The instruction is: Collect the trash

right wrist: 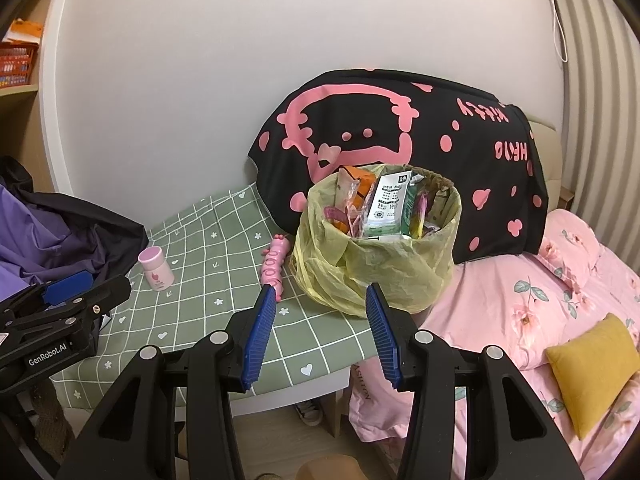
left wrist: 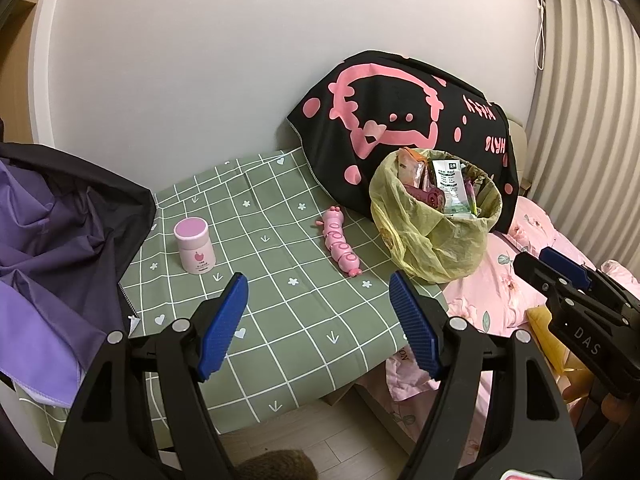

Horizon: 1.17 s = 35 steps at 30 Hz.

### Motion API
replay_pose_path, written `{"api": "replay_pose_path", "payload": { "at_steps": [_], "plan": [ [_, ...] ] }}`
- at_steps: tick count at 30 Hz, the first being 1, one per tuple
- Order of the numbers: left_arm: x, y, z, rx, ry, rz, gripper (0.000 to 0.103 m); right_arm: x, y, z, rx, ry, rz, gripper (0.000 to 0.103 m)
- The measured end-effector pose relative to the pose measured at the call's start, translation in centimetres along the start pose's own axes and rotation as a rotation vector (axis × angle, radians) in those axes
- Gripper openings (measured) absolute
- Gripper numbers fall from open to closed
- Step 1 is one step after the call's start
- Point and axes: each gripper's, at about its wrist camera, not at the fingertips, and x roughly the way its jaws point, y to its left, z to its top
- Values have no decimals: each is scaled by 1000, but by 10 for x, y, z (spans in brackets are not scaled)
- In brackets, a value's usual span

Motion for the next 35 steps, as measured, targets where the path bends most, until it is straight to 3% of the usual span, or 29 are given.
{"api": "replay_pose_path", "payload": {
  "at_steps": [25, 30, 34, 35],
  "plan": [
    [-2, -5, 3, 13, -5, -15, 69, -2, -1, -1, -3, 4, -5, 44],
    [11, 6, 6, -11, 53, 22, 69, 15, 0, -1, 4, 53, -15, 44],
    [34, 63, 11, -139, 52, 149, 69, 58, 28, 2, -54, 128, 36, 44],
    [40, 82, 11, -187, 59, 179, 70, 74, 42, 4, -79, 161, 88, 46]
  ]
}}
